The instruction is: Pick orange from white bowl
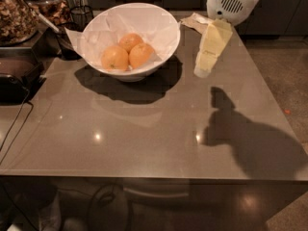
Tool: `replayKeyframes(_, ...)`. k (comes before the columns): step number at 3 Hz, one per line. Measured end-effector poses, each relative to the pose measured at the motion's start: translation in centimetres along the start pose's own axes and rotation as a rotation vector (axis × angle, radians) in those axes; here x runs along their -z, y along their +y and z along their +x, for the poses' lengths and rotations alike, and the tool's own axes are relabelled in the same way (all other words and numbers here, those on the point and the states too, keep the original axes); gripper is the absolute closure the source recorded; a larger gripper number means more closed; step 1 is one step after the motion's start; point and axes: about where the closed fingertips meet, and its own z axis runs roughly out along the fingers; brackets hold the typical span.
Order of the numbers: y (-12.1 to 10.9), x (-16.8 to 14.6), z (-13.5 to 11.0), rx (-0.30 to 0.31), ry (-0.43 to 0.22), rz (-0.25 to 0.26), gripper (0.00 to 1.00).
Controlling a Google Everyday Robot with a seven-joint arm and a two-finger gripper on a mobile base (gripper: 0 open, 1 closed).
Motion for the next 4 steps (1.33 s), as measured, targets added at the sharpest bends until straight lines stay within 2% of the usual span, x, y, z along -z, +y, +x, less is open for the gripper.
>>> replayKeyframes(1, -1.1, 0.6, -3.8, 0.068, -0.011, 0.010, 0.00)
replayKeyframes(3, -1.9, 0.6, -4.6, 0.054, -0.066, 0.041, 0.00)
replayKeyframes(4, -2.9, -0.9, -6.1, 0.031, -0.117, -0.024, 0.00)
